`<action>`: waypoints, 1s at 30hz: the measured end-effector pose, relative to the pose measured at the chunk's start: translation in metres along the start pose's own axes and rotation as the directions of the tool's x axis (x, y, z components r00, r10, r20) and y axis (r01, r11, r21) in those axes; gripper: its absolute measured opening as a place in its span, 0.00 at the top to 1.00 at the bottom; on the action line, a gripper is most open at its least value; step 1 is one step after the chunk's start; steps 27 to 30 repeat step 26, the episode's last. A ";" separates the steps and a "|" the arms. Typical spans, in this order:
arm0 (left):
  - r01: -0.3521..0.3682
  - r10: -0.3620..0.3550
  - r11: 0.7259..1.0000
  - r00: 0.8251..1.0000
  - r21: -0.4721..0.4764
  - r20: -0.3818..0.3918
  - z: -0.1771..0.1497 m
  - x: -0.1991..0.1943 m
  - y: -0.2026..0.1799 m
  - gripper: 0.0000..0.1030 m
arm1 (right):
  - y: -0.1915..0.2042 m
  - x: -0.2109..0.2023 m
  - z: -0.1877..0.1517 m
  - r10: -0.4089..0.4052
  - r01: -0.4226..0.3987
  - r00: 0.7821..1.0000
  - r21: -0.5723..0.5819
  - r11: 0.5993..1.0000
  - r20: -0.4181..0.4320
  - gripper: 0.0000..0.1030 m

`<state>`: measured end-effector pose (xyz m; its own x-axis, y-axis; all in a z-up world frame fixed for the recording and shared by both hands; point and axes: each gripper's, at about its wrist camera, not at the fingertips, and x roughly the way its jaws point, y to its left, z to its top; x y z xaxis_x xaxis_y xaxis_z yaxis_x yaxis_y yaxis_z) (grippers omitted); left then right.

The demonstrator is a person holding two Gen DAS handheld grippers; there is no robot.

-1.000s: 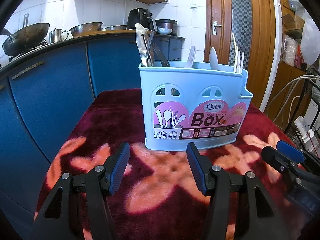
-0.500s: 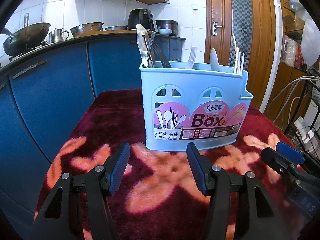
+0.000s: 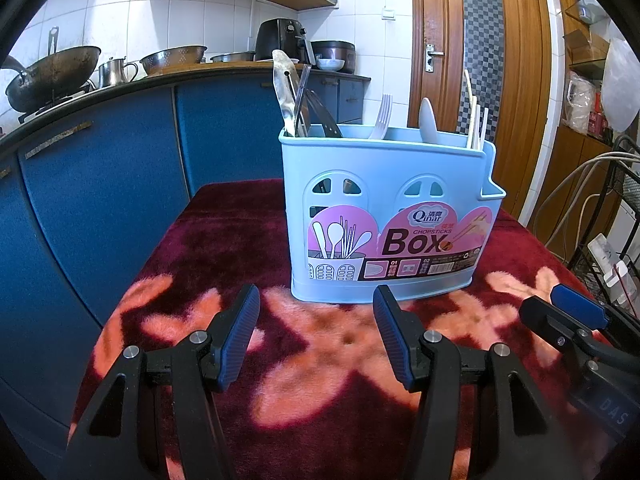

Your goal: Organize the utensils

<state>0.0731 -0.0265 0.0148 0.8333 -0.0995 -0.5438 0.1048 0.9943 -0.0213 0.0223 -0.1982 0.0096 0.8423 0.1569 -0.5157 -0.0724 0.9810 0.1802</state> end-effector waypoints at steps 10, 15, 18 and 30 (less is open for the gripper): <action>0.000 0.000 1.000 1.000 -0.001 0.002 0.000 0.000 0.000 0.41 | 0.000 0.000 0.000 0.000 0.000 1.000 -0.001 1.000 0.001 0.44; -0.001 0.001 1.000 1.000 -0.004 0.002 0.001 -0.001 0.000 0.41 | 0.000 0.000 0.000 0.000 0.000 1.000 0.000 1.000 0.000 0.44; -0.002 0.002 1.000 1.000 -0.007 0.002 0.002 -0.001 -0.001 0.41 | 0.000 0.000 0.000 0.000 0.000 1.000 -0.001 1.000 -0.001 0.44; 0.000 0.000 1.000 1.000 -0.005 0.001 0.001 -0.001 -0.001 0.41 | 0.000 0.000 0.000 0.000 0.000 1.000 -0.003 1.000 -0.001 0.44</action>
